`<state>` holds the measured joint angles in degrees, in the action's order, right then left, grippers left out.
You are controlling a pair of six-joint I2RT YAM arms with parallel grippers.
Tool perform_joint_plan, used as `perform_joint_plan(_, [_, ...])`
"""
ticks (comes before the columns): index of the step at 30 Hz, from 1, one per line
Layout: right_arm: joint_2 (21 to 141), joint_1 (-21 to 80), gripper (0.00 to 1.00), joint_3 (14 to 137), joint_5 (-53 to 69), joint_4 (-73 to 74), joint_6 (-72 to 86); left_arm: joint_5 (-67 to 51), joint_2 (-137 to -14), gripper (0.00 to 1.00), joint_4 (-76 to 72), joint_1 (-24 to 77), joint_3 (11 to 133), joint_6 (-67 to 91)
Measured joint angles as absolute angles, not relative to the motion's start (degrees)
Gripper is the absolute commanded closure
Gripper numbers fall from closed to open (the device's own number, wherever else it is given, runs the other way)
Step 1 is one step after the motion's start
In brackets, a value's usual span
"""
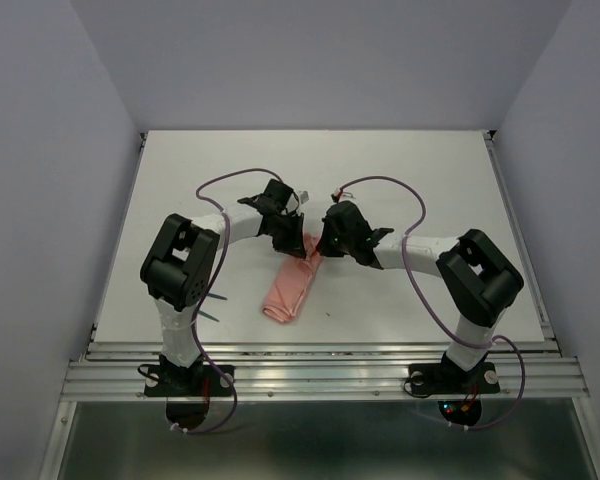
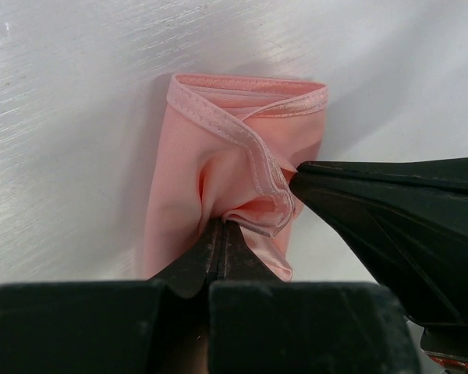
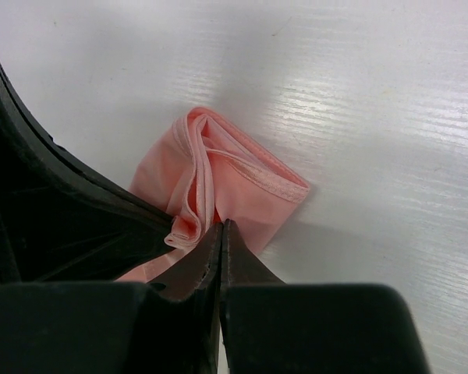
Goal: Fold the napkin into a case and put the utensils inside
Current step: Fold the 2/3-rectangle-folded napkin at the center of the board.
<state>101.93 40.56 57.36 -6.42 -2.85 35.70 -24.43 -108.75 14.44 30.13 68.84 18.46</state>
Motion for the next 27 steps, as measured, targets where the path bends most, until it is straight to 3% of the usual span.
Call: perform_joint_plan(27, [100.9, 40.6, 0.99, 57.3, -3.4, -5.5, 37.1, -17.0, -111.1, 1.00, 22.2, 31.2, 75.1, 16.7])
